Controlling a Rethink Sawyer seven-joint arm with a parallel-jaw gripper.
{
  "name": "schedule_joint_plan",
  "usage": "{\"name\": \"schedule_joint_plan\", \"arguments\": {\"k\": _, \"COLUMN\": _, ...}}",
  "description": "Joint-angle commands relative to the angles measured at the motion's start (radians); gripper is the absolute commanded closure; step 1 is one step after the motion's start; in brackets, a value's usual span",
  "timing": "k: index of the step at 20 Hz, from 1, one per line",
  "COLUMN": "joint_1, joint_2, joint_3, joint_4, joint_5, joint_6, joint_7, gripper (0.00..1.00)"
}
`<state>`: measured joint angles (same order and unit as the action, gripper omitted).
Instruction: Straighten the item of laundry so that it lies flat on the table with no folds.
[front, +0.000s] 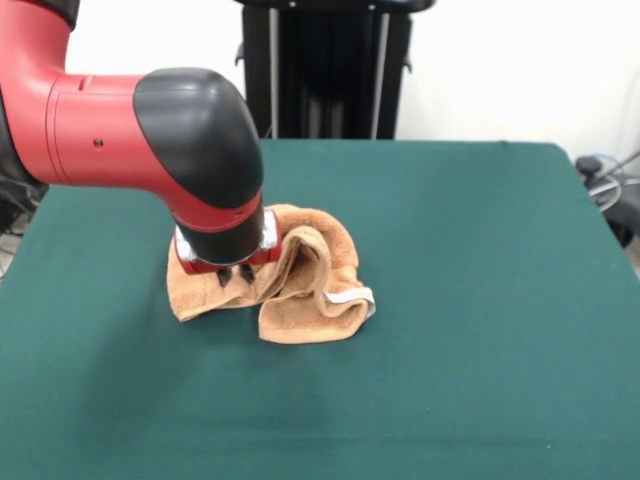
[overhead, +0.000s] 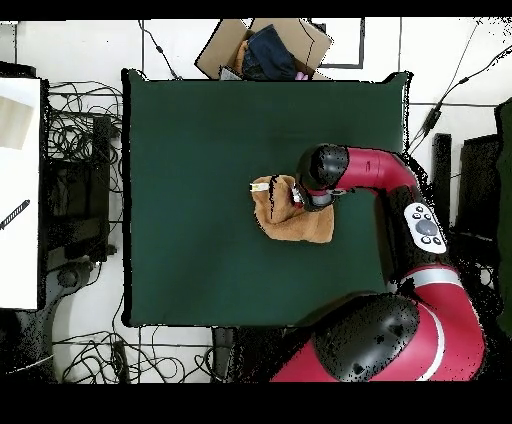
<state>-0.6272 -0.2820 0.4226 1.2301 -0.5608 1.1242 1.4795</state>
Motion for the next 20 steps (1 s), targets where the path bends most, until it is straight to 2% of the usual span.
{"name": "schedule_joint_plan", "arguments": {"k": 1, "joint_1": -0.021, "joint_2": 0.041, "joint_3": 0.055, "joint_4": -0.035, "joint_5": -0.047, "joint_6": -0.096, "joint_7": -0.201, "gripper": 1.00}}
{"name": "schedule_joint_plan", "arguments": {"k": 10, "joint_1": -0.004, "joint_2": 0.027, "joint_3": 0.046, "joint_4": -0.038, "joint_5": -0.072, "joint_6": -0.107, "joint_7": -0.193, "gripper": 1.00}}
{"name": "schedule_joint_plan", "arguments": {"k": 13, "joint_1": 0.013, "joint_2": -0.025, "joint_3": 0.046, "joint_4": -0.005, "joint_5": -0.050, "joint_6": -0.070, "joint_7": -0.167, "gripper": 1.00}}
{"name": "schedule_joint_plan", "arguments": {"k": 18, "joint_1": 0.073, "joint_2": -0.175, "joint_3": 0.052, "joint_4": 0.088, "joint_5": 0.047, "joint_6": 0.049, "joint_7": -0.050, "gripper": 1.00}}
{"name": "schedule_joint_plan", "arguments": {"k": 20, "joint_1": 0.087, "joint_2": -0.220, "joint_3": 0.049, "joint_4": 0.125, "joint_5": 0.073, "joint_6": 0.059, "joint_7": -0.011, "gripper": 1.00}}
